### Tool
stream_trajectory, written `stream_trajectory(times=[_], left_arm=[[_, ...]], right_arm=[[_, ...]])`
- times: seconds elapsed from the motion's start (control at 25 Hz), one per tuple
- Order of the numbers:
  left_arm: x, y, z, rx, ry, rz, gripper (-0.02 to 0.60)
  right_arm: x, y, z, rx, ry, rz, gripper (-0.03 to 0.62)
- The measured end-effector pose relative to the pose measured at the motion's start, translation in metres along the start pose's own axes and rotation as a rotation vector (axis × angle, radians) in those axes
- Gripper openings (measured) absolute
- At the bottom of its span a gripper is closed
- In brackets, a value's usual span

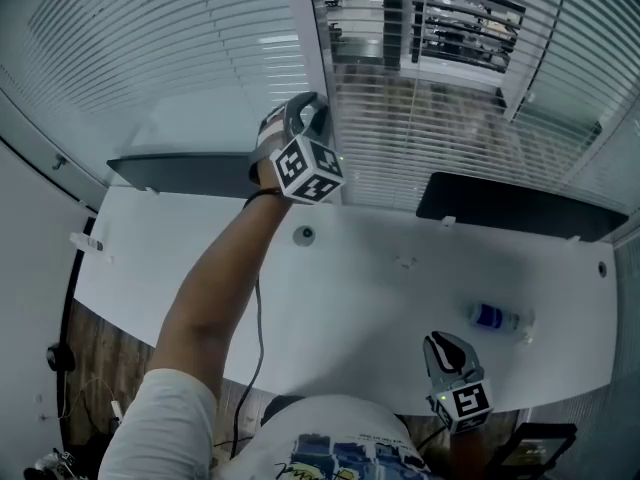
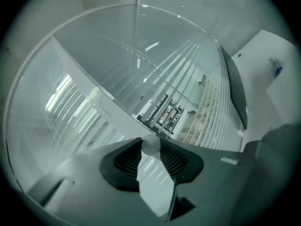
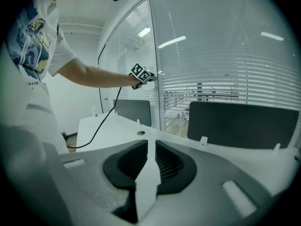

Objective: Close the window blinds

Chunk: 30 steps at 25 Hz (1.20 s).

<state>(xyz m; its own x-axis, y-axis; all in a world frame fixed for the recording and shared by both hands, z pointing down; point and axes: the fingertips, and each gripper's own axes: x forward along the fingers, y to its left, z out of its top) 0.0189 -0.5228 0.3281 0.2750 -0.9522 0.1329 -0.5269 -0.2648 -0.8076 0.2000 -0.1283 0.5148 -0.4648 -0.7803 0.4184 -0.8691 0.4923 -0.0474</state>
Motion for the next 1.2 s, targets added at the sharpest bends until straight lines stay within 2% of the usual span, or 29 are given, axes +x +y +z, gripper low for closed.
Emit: stream_trajectory(times=[0.32, 0.6, 0.8, 0.88, 0.96, 1.08, 1.2], left_arm=[[-0.001, 0.008, -0.002, -0.382, -0.009, -0.005, 0.127], [-0.003, 0.01, -0.004, -0.592, -0.003, -0.006, 0.127], [-0.003, 0.013, -0.008, -0.923, -0.021, -0.037, 0.127], [-0.004, 0.013, -0.009, -1.015, -0.024, -0.049, 0.127], [-0.004, 0.014, -0.01, -1.056, -0.024, -0.049, 0.127], [-0.004, 0.014, -0.01, -1.054, -0.028, -0.046, 0.127], [-0.003, 0.014, -0.01, -0.985, -0.039, -0.054, 0.13]], right_arm=[[0.001, 0.001, 0.002, 0.0, 0.006, 0.004, 0.037], [0.0, 0.002, -0.001, -0.002, 0.01, 0.007, 0.037], [0.001, 0.001, -0.001, -0.002, 0.008, 0.007, 0.037], [0.001, 0.0, -0.004, -0.004, 0.011, 0.001, 0.037], [0.001, -0.002, -0.007, -0.002, 0.011, -0.007, 0.037], [0.0, -0.003, -0.008, 0.0, 0.011, -0.008, 0.037], [0.0, -0.002, -0.004, -0.003, 0.003, -0.004, 0.037]])
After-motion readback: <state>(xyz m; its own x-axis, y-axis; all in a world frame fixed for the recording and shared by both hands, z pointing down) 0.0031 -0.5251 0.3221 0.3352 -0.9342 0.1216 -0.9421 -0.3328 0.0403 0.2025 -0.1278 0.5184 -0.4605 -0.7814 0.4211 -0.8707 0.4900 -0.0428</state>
